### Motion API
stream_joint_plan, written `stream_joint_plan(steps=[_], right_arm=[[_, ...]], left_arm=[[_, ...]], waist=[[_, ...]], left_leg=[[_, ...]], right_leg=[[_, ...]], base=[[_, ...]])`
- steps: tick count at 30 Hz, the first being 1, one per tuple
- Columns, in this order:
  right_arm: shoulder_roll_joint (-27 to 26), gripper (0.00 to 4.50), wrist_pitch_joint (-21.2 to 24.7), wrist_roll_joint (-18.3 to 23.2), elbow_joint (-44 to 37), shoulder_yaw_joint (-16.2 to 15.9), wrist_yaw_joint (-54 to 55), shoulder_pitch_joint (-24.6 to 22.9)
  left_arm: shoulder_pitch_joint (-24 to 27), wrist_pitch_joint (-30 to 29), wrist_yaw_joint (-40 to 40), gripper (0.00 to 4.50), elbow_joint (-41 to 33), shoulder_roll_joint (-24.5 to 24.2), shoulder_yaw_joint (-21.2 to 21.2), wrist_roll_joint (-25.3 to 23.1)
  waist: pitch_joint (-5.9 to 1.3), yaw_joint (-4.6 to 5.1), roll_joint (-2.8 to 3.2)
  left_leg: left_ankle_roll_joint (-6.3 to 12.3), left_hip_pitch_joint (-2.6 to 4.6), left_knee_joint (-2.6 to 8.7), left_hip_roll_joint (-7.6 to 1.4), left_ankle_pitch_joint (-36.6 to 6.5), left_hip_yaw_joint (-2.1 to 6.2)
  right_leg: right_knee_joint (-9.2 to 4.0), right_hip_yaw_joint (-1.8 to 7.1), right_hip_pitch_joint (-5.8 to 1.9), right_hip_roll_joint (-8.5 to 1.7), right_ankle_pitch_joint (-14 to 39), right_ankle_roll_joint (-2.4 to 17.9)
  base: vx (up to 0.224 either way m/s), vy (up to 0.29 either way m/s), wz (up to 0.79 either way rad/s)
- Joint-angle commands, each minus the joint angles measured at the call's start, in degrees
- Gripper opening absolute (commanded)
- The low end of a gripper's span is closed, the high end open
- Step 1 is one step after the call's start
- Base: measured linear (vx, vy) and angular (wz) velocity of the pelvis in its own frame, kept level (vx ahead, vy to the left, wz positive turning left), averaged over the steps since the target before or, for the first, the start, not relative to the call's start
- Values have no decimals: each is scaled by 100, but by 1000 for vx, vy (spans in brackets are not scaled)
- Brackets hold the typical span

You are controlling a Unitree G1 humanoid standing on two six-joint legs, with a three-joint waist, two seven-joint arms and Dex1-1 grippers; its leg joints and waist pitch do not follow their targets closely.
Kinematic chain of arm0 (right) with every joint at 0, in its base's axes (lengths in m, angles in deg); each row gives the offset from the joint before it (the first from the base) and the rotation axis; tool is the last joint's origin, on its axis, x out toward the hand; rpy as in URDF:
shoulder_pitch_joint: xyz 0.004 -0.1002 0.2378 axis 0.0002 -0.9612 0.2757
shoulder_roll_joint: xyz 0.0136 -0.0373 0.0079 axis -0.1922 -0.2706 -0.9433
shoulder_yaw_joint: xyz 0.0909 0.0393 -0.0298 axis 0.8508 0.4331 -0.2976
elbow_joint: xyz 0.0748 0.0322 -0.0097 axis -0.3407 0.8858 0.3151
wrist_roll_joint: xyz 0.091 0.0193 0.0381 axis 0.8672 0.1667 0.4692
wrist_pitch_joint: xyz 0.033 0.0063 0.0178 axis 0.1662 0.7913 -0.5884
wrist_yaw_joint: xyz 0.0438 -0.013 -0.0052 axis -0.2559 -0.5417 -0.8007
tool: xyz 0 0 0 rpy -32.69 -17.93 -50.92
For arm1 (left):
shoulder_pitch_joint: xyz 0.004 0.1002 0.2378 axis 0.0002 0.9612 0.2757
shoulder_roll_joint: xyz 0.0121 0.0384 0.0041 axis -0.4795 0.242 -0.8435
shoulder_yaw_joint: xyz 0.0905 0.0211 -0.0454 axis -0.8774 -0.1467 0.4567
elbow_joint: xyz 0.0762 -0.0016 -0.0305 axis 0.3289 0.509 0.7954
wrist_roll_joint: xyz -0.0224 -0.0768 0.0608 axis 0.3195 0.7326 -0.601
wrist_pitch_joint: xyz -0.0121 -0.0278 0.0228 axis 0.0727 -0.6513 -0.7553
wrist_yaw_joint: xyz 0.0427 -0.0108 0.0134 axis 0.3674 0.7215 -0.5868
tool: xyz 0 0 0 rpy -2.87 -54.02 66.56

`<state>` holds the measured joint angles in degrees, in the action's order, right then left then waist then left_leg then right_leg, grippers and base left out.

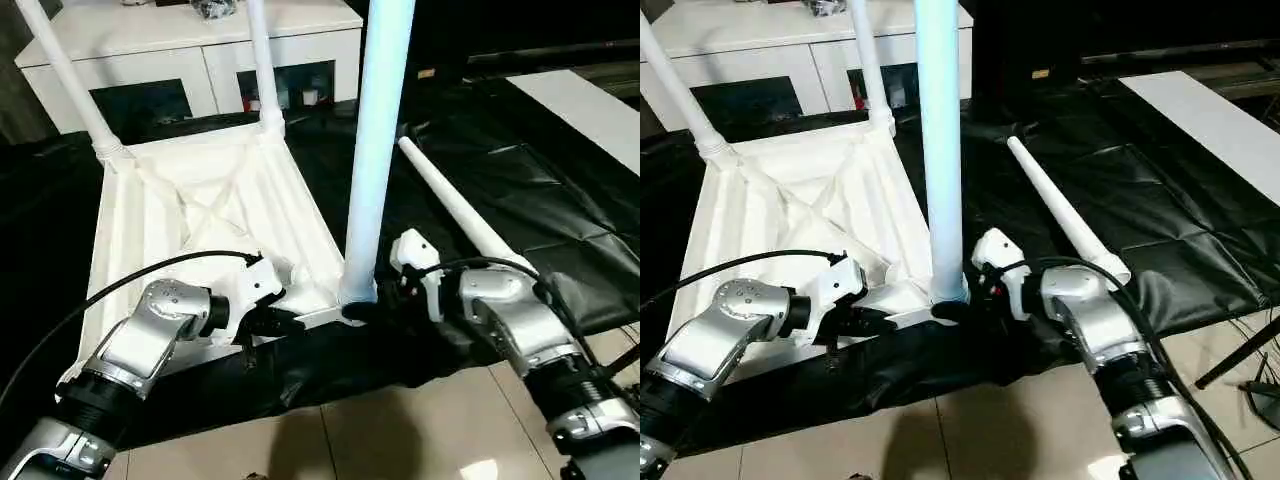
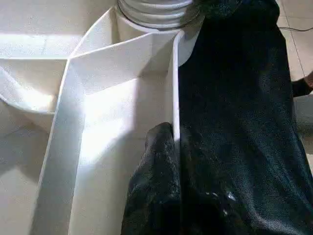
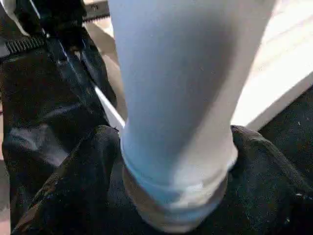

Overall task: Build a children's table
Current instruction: Rotate leg to tighten

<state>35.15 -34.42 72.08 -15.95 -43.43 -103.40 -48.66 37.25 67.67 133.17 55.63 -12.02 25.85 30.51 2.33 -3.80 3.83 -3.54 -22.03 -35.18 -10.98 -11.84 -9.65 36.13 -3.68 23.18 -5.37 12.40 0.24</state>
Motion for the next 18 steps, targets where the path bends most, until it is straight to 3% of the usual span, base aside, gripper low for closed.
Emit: stream_joint_plan(steps=[1, 6, 14, 18], right_arm=[[-24, 325, -81, -7, 59, 59, 6, 102], [-93, 284, -129, 21, 176, 80, -36, 132], [-136, 272, -174, -72, 367, 98, 43, 115], [-609, 272, -28, -158, 716, 474, 1398, 155]], left_arm=[[-116, 218, 230, 0, -187, 65, 60, 169], [-113, 212, 239, 0, -181, 55, 62, 163], [-103, 164, 233, 0, -157, 37, 61, 139], [-271, -208, -583, 0, 230, 360, 238, -60]], waist=[[-406, 7, -78], [-414, -1, -81], [-412, 4, -74], [-391, 58, -68]], left_leg=[[742, 78, 330, -166, 34, 10], [777, 71, 316, -159, 102, 11], [746, 70, 315, -160, 44, 12], [598, 78, 339, -153, -54, 10]], right_leg=[[-276, 205, -328, -237, -555, 1700], [-262, 202, -334, -234, -641, 1712], [-264, 200, -334, -237, -550, 1707], [-296, 207, -323, -239, -378, 1696]], base=[[0, 0, 0], [0, 0, 0], [0, 0, 0], [0, 0, 0]])
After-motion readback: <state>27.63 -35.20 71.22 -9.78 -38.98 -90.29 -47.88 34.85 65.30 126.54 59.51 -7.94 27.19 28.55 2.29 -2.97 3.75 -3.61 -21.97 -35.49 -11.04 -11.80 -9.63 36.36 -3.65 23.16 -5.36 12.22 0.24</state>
